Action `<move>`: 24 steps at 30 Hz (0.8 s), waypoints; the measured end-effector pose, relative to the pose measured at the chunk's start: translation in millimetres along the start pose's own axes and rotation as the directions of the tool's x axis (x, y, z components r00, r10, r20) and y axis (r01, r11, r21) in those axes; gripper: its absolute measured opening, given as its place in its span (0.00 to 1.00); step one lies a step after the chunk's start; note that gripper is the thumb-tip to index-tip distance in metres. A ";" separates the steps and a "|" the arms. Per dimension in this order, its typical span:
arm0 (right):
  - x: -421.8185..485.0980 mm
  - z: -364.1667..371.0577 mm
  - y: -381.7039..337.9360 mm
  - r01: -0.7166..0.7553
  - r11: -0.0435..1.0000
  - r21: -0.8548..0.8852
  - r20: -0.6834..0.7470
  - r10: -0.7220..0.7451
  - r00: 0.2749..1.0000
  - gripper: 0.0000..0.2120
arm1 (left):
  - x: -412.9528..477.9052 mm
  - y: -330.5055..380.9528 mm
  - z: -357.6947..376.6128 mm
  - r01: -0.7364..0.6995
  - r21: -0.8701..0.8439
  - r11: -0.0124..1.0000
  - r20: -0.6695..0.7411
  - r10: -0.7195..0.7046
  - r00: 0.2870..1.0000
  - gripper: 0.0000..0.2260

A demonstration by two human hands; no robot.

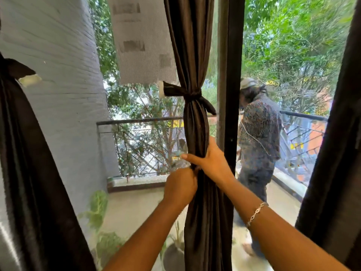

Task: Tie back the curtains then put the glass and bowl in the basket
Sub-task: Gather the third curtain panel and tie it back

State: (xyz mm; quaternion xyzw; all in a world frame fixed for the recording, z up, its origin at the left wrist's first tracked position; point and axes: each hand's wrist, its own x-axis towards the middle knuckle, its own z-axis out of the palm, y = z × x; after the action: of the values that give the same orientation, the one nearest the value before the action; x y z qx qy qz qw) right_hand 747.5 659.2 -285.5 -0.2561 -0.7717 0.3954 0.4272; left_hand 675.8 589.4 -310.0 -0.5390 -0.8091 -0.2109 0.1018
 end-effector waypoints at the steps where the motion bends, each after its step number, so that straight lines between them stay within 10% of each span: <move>1: -5.2 6.4 6.1 -0.005 1.000 0.006 -0.007 0.005 1.000 0.27 | -3.7 0.1 3.2 0.011 0.013 1.000 -0.017 -0.011 1.000 0.15; 7: -19.8 30.5 23.0 0.015 1.000 0.021 -0.137 -0.012 0.990 0.10 | -9.7 -6.1 14.1 0.034 -0.038 0.999 -0.080 -0.036 0.996 0.13; 13: -14.8 19.1 -2.6 0.075 0.994 0.080 -0.194 -0.059 0.979 0.13 | 11.5 -23.1 -6.5 -0.171 -0.188 0.967 -0.180 0.137 0.974 0.16; 18: 8.4 -7.6 -53.1 0.221 0.883 0.415 -0.090 -0.202 0.975 0.19 | 38.9 -18.5 -68.9 -0.360 -0.665 0.654 -0.256 0.254 0.933 0.30; 24: 95.2 -62.6 -156.0 0.296 0.789 0.539 -0.117 -0.277 0.954 0.38 | 102.5 11.9 -171.0 -0.501 -0.777 0.380 -0.476 0.166 0.864 0.31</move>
State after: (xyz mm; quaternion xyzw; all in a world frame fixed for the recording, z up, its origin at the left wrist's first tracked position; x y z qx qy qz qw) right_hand 744.4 666.7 -92.5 -0.0088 -0.6480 0.5271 0.5498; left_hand 635.1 601.2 -114.8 -0.6232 -0.4234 -0.6571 -0.0219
